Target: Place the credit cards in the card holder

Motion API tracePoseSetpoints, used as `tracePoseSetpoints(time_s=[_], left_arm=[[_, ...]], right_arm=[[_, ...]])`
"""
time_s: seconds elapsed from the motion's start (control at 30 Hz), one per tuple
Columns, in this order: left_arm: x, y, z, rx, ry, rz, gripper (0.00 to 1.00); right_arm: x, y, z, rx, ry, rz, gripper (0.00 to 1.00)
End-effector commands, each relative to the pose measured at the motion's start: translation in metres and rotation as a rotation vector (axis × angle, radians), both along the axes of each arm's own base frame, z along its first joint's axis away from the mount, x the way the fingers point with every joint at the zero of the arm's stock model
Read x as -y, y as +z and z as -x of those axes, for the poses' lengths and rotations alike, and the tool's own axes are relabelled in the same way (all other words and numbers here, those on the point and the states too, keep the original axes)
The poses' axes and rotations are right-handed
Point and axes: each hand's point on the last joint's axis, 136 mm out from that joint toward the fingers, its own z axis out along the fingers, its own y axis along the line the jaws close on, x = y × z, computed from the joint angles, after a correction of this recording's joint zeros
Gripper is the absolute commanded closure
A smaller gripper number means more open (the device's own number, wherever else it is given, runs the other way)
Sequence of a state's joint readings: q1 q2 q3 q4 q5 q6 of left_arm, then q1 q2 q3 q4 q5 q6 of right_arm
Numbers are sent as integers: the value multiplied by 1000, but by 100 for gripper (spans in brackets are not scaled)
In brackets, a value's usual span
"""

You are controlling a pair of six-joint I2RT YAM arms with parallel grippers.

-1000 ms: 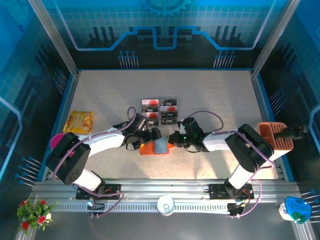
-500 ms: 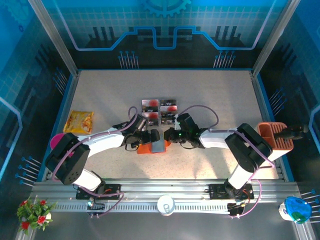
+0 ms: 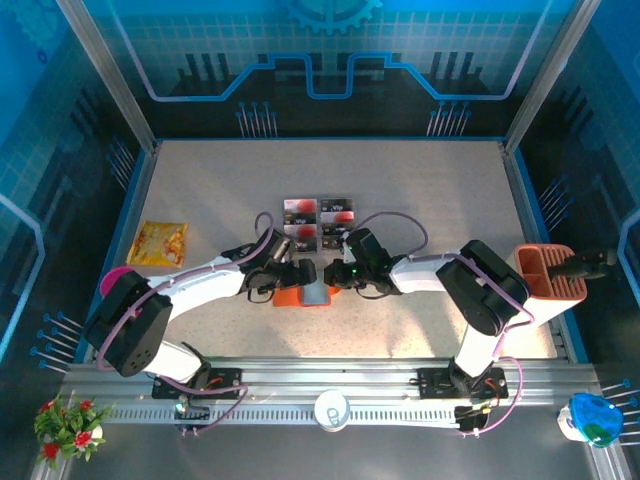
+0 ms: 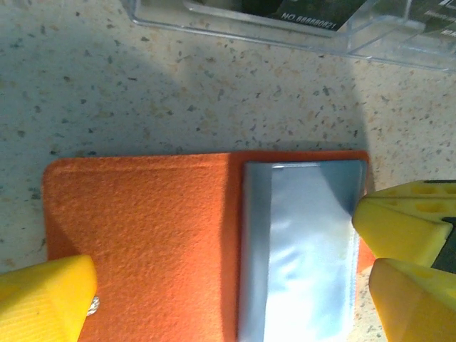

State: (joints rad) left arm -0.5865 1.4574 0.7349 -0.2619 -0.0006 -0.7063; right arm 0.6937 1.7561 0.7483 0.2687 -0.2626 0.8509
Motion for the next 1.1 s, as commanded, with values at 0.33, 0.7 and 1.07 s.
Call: tracePoseSetpoints(time_s=[0.33,0.7,1.07], left_arm=[[-15,-22,13,-10,-69,-127,2],[-18,-31,17,-16,-90,-173,3],[-23,-45,27,-44,-106,-197,30]], right_arm=[[-1,-19,10,-55,51,70,100],[-13,-20,13,-71,80,67,100],[-12,-9,10,-60,62,39,99]])
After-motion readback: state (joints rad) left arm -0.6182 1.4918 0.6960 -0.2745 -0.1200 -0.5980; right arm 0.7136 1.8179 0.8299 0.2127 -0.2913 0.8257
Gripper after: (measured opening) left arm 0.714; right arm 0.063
